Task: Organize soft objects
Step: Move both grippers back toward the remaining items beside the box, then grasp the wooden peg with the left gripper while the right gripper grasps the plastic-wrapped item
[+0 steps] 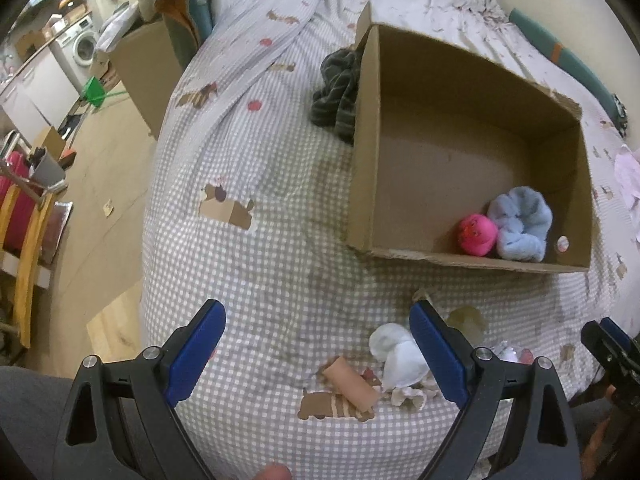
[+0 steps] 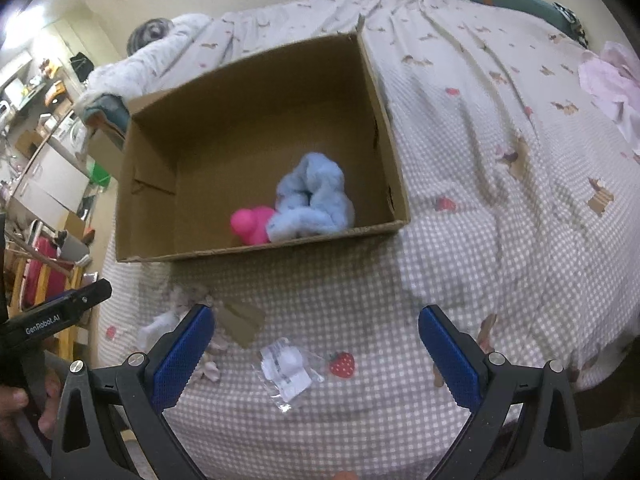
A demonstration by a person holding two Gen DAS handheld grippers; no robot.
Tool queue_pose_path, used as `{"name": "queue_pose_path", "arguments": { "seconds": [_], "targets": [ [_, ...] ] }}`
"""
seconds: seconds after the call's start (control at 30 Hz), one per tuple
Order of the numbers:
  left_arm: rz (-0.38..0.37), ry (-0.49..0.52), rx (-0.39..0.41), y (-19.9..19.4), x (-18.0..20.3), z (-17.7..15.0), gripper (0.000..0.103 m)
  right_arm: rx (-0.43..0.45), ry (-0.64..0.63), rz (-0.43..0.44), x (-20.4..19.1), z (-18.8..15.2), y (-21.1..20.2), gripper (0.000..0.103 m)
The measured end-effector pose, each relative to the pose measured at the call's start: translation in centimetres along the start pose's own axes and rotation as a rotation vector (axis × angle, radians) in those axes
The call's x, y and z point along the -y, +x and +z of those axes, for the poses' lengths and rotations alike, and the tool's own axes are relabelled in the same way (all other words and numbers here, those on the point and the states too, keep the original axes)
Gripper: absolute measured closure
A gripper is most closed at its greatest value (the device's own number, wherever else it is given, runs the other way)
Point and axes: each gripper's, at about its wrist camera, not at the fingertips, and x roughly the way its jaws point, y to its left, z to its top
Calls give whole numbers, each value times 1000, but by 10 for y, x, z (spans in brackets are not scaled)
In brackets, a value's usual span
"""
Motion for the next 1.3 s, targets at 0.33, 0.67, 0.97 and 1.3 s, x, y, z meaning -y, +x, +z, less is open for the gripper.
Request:
{"name": "queue_pose_path", "arguments": {
  "seconds": [0.33, 0.67, 0.97, 1.3],
  "targets": [
    [-108, -164, -221, 45, -20, -17, 35, -25, 42, 7, 5, 3, 8, 0],
    [-145, -185, -389, 80, -8, -46, 56, -28, 32, 6, 1, 3, 8, 0],
    [-125, -109, -359, 88, 13, -41, 94, -38, -6, -9, -6, 0, 13, 0],
    [-13, -94, -264, 57, -21, -23, 98, -174, 9, 49, 4, -8, 30, 0]
  ]
}}
